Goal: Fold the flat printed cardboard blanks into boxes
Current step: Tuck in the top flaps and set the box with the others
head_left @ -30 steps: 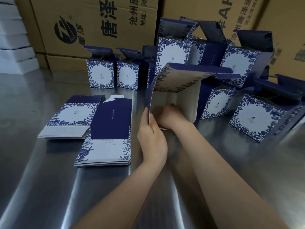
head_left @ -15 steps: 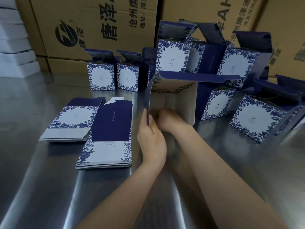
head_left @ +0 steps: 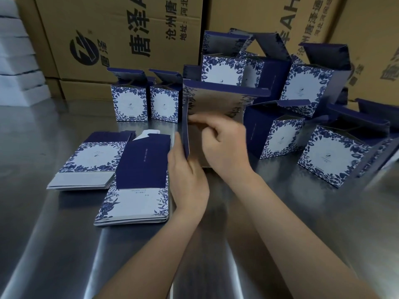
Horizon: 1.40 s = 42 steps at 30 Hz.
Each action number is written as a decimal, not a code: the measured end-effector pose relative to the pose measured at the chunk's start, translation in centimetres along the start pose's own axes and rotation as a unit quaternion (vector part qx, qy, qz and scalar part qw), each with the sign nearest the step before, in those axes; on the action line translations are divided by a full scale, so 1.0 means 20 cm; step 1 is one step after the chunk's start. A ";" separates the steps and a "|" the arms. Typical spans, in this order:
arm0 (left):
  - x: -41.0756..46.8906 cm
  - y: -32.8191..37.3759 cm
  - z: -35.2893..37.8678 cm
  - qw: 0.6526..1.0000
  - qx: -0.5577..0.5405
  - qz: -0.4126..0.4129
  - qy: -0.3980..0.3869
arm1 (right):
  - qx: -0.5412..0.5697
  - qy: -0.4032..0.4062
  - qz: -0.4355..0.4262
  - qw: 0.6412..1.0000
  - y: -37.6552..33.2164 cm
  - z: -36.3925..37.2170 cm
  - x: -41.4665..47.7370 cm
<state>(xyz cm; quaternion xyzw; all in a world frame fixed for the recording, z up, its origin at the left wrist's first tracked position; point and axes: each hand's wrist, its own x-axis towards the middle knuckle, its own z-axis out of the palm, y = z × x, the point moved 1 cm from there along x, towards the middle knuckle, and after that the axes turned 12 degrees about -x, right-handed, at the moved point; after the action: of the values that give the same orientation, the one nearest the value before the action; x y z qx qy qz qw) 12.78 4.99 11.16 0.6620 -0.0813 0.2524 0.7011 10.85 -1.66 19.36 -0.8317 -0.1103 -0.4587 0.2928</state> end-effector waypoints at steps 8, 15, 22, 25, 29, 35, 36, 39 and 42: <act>0.03 0.01 -0.01 0.999 0.016 0.024 0.025 | 0.119 0.227 -0.037 0.966 0.11 -0.26 0.04; 0.04 0.04 -0.01 0.998 0.011 0.056 0.018 | 0.147 0.018 0.130 0.980 0.39 -0.22 -0.03; 0.03 0.07 -0.03 0.992 -0.006 0.123 -0.012 | 0.256 -0.065 0.158 0.951 0.42 -0.17 -0.04; 0.03 0.08 -0.03 0.988 -0.050 0.140 -0.041 | 0.280 -0.067 0.180 0.941 0.44 -0.17 -0.05; 0.04 0.09 -0.04 0.978 -0.132 0.119 -0.109 | 0.303 -0.065 0.213 0.926 0.45 -0.16 -0.05; 0.05 0.11 -0.04 0.972 -0.180 0.052 -0.145 | 0.365 -0.087 0.266 0.888 0.44 -0.15 -0.07; 0.06 0.11 -0.04 0.968 -0.207 0.035 -0.141 | 0.382 -0.096 0.274 0.877 0.44 -0.15 -0.08; 0.09 0.10 -0.05 0.954 -0.273 -0.032 -0.122 | 0.416 -0.109 0.299 0.852 0.43 -0.14 -0.08; 0.11 0.09 -0.05 0.949 -0.284 -0.067 -0.123 | 0.440 -0.109 0.323 0.831 0.42 -0.13 -0.08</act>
<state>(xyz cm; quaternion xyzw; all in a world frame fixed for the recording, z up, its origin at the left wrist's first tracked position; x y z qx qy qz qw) 13.51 6.55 13.66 0.4651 -0.1906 0.0884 0.8600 11.92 -9.89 15.91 -0.6480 -0.0566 -0.1469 0.7452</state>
